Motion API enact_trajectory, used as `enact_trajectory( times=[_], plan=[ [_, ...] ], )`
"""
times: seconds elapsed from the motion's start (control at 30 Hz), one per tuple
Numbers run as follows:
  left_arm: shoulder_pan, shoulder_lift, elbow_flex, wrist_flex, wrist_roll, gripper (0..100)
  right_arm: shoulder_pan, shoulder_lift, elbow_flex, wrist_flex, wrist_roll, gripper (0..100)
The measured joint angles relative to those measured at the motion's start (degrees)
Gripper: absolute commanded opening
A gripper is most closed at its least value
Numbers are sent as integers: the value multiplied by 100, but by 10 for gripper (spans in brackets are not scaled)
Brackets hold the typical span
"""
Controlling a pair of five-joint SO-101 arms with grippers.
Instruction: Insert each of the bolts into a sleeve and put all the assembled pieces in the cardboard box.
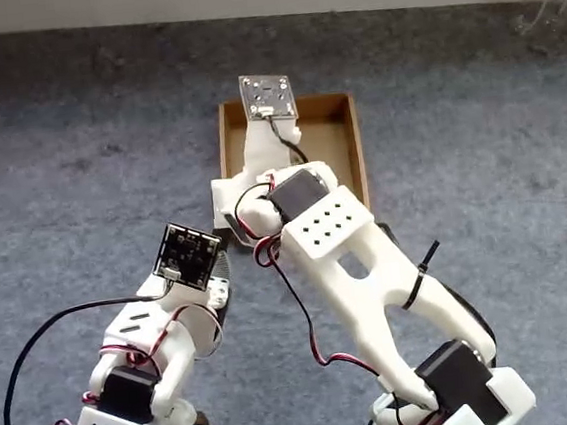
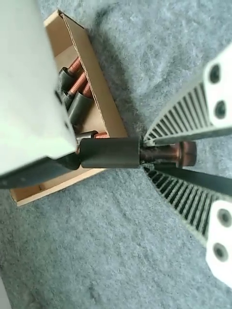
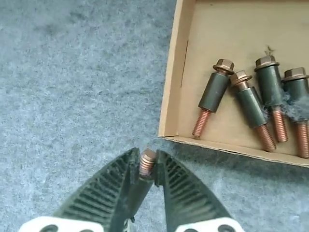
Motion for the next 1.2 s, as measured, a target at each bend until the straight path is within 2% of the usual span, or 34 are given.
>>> enact_trajectory(
  times=[0.23,0.43,1.03,1.2],
  plan=[
    [0,0,9,0,-35,11,26,0,0,18,237,5],
    [-9,0,9,0,-44,107,114,0,0,44,281,5],
    [-18,-105,-9,-44,-53,95,114,18,18,149,316,5],
    [-404,-97,-9,-62,-53,95,123,62,18,149,475,5]
  ],
)
